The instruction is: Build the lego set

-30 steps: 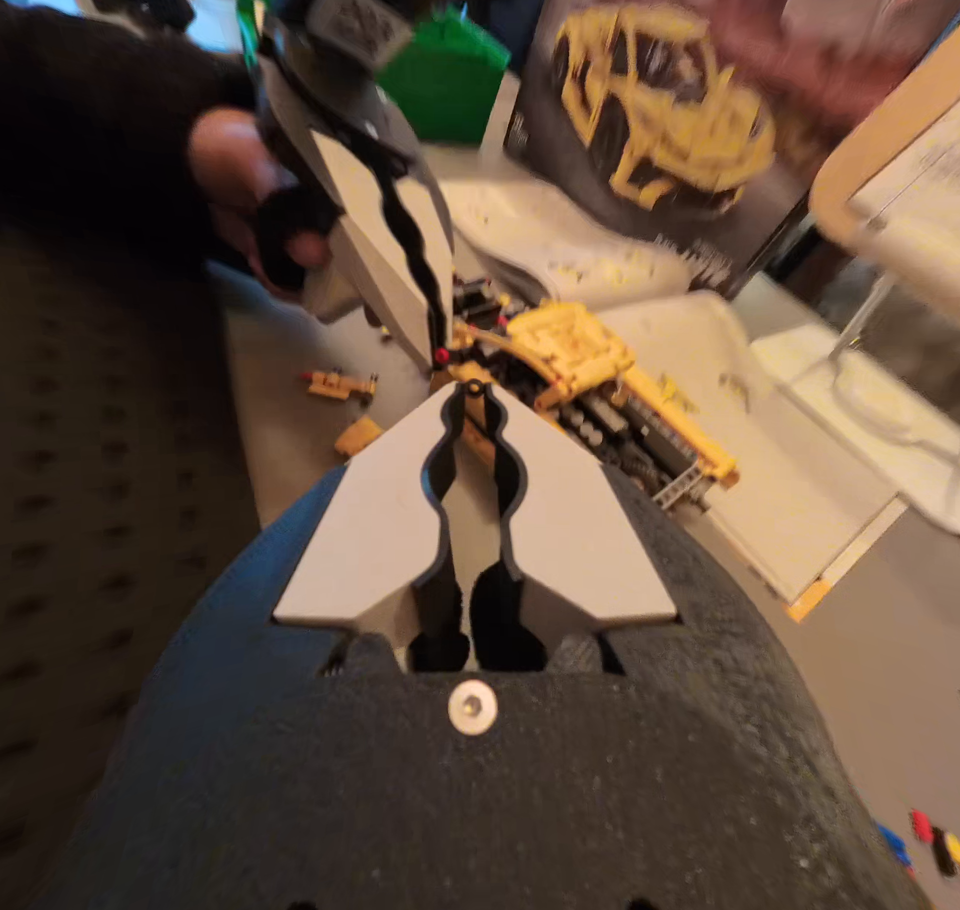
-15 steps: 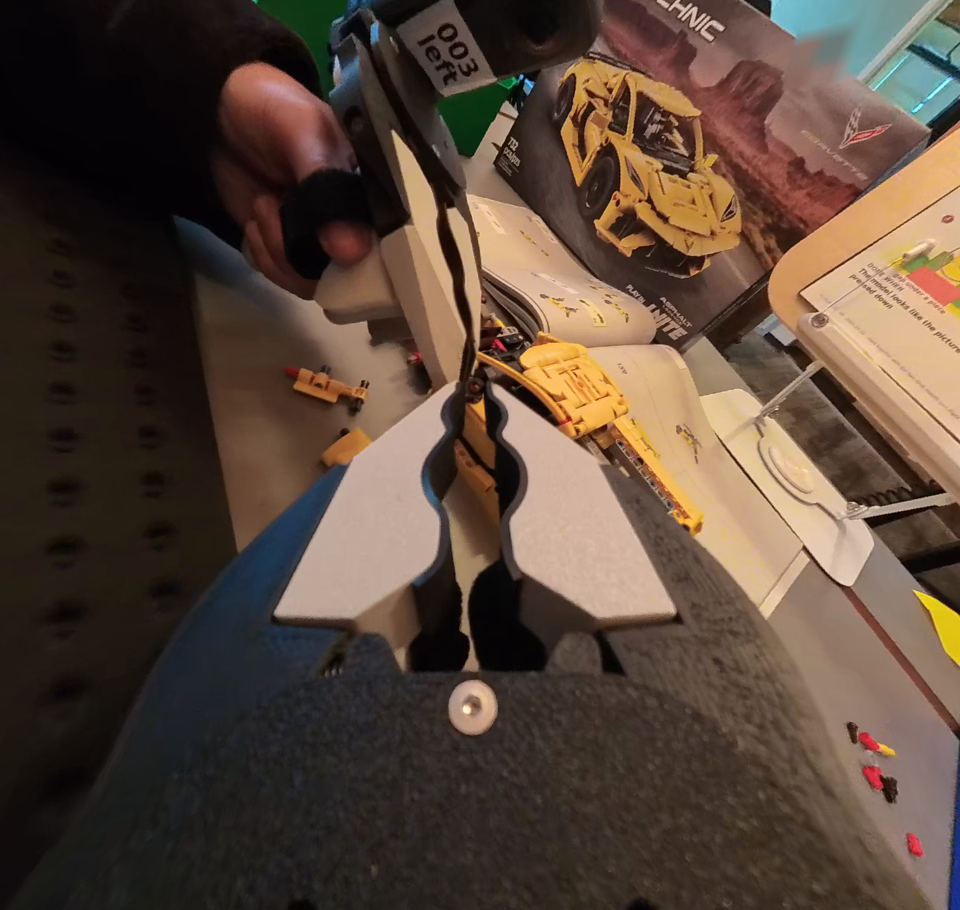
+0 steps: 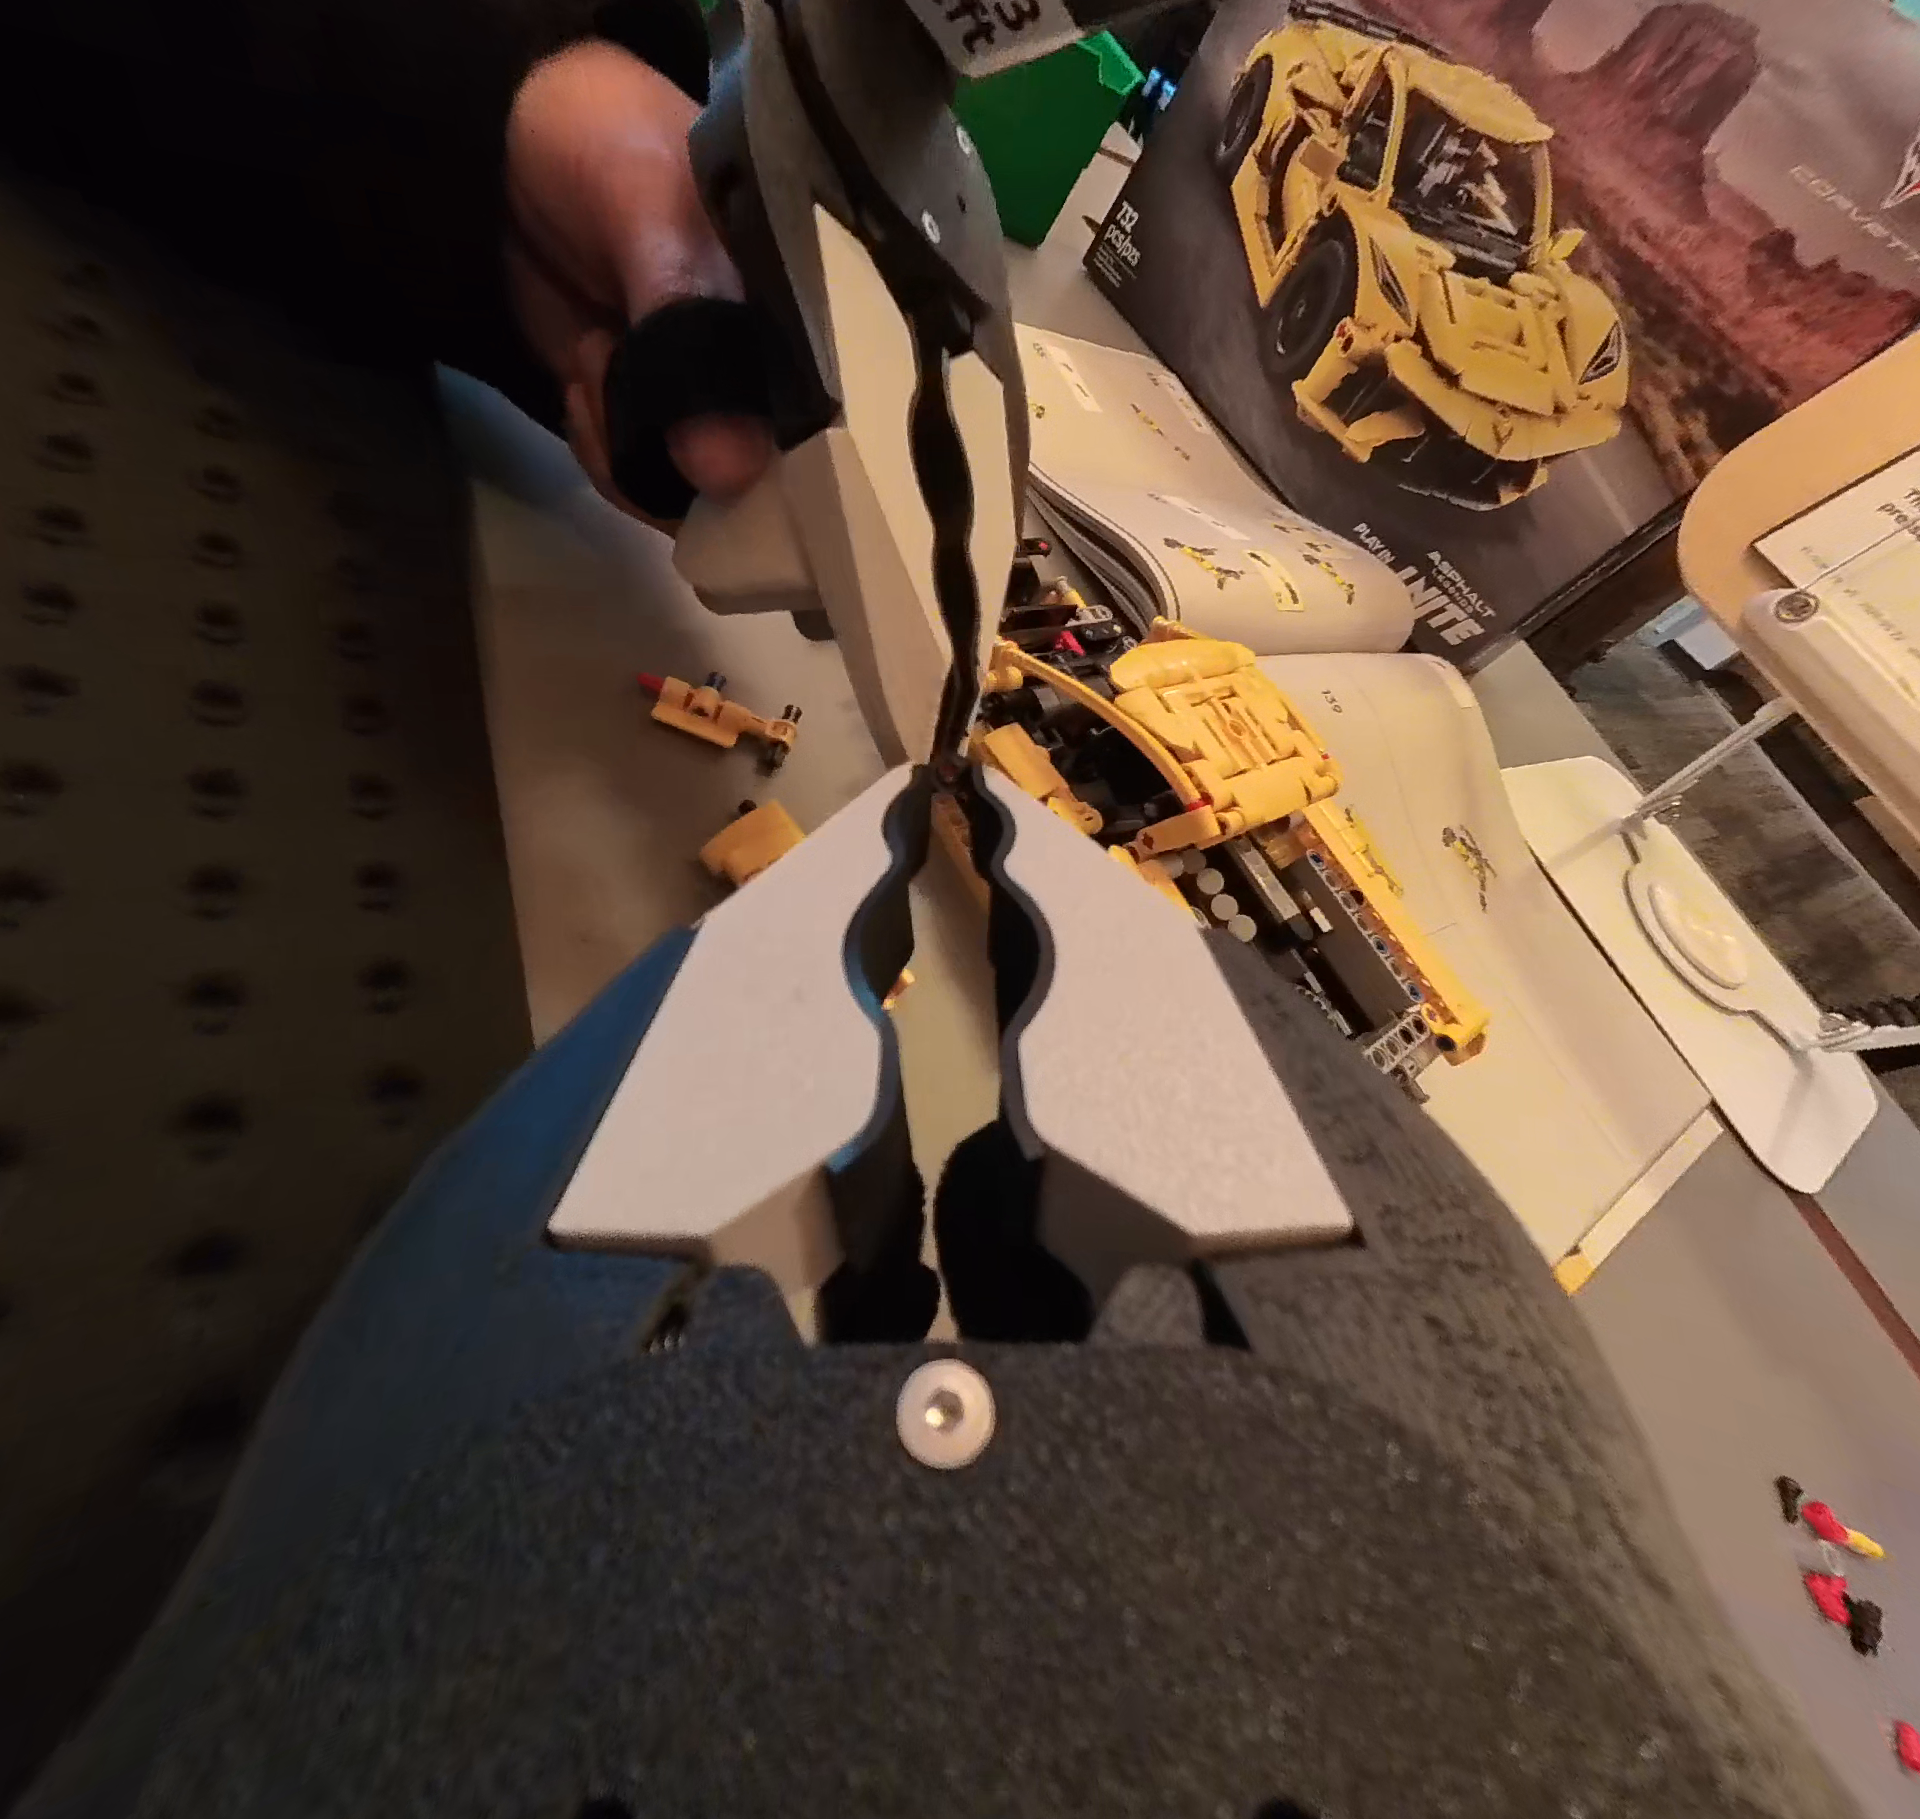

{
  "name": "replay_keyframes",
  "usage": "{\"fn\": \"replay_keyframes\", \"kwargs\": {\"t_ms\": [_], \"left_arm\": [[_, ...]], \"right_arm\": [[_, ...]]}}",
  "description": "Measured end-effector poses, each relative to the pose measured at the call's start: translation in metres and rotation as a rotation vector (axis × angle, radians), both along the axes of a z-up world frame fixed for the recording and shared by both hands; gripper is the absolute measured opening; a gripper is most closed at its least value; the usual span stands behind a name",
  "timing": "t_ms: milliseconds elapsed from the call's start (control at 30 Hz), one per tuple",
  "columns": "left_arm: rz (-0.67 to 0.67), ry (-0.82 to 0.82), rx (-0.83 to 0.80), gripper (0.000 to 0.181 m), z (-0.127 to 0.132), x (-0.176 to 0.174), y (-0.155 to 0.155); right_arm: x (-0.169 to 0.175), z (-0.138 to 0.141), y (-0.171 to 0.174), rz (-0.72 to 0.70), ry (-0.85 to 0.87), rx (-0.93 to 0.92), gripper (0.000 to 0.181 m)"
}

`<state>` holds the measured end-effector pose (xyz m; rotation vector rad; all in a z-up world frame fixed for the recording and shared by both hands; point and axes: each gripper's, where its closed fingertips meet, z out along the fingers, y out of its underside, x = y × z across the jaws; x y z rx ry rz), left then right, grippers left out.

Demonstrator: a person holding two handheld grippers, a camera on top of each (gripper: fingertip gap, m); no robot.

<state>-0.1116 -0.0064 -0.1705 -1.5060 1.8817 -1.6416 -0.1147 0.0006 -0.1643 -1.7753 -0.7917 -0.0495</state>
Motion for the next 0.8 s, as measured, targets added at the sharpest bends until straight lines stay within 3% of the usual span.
{"fn": "replay_keyframes", "kwargs": {"t_ms": [567,800], "left_arm": [[-0.144,0.085,-0.017,0.007,-0.015,-0.016,-0.012],[-0.204,0.122,0.079,0.006,-0.029,-0.023,-0.019]], "right_arm": [[-0.015,-0.016,-0.011,0.116,-0.447,-0.013,0.006],[-0.021,-0.03,-0.018,0.188,-0.659,-0.057,0.005]]}}
